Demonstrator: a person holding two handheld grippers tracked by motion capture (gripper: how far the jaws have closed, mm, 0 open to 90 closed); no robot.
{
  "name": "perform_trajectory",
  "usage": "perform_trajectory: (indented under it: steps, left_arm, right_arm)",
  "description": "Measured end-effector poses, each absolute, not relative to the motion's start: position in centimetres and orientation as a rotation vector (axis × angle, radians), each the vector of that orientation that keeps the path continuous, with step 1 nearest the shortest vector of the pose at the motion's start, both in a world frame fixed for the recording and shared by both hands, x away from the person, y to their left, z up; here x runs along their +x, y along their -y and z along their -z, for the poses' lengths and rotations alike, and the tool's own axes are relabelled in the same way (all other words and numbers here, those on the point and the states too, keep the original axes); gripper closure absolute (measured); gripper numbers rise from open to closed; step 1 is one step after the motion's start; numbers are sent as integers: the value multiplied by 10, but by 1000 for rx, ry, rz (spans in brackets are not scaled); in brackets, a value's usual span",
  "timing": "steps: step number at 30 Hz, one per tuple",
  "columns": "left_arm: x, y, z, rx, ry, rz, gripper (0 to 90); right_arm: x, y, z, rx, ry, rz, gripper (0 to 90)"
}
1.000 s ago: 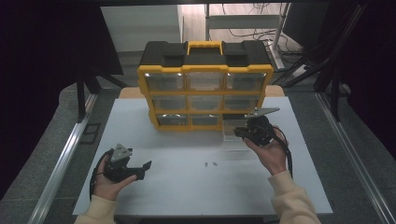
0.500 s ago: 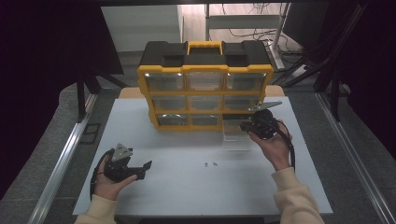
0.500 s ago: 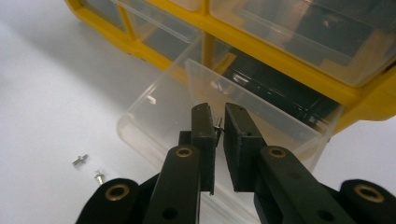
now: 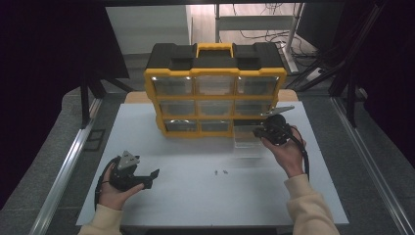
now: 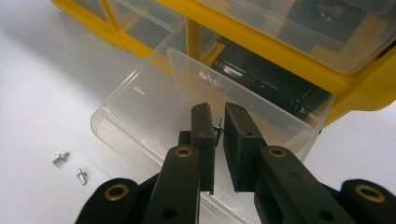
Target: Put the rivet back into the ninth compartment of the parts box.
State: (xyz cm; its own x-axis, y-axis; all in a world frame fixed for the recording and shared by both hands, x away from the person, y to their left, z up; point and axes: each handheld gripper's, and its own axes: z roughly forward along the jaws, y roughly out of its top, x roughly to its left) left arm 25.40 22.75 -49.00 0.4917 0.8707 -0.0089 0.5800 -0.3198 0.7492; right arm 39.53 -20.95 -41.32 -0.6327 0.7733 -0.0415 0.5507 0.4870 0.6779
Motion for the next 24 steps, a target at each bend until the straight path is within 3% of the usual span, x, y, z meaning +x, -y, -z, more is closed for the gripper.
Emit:
perform_trajectory:
  steps: [2, 3, 4, 5, 7, 10, 24]
  left_arm:
    - [254, -229, 489, 2016, -1188, -512, 126]
    - [254, -229, 488, 2011, -1186, -510, 125]
    - [253, -229, 487, 2010, -1188, -518, 126]
    - [253, -230, 486, 2008, -1188, -519, 126]
    - [253, -229, 487, 2015, -1191, -520, 125]
    - [253, -228, 488, 2025, -1189, -521, 125]
    - [253, -226, 488, 2029, -1179, -511, 125]
  right_arm:
    - [395, 210, 414, 1109, -2394, -907, 813]
    - [395, 210, 415, 1099, -2393, -910, 767]
    - [396, 211, 415, 1091, -2389, -924, 606]
    - [396, 211, 415, 1091, -2389, -924, 606]
    - [395, 211, 413, 1098, -2371, -956, 489]
    - [394, 212, 412, 1088, -2368, -991, 405]
    - [370, 208, 410, 1040, -2313, -1078, 269]
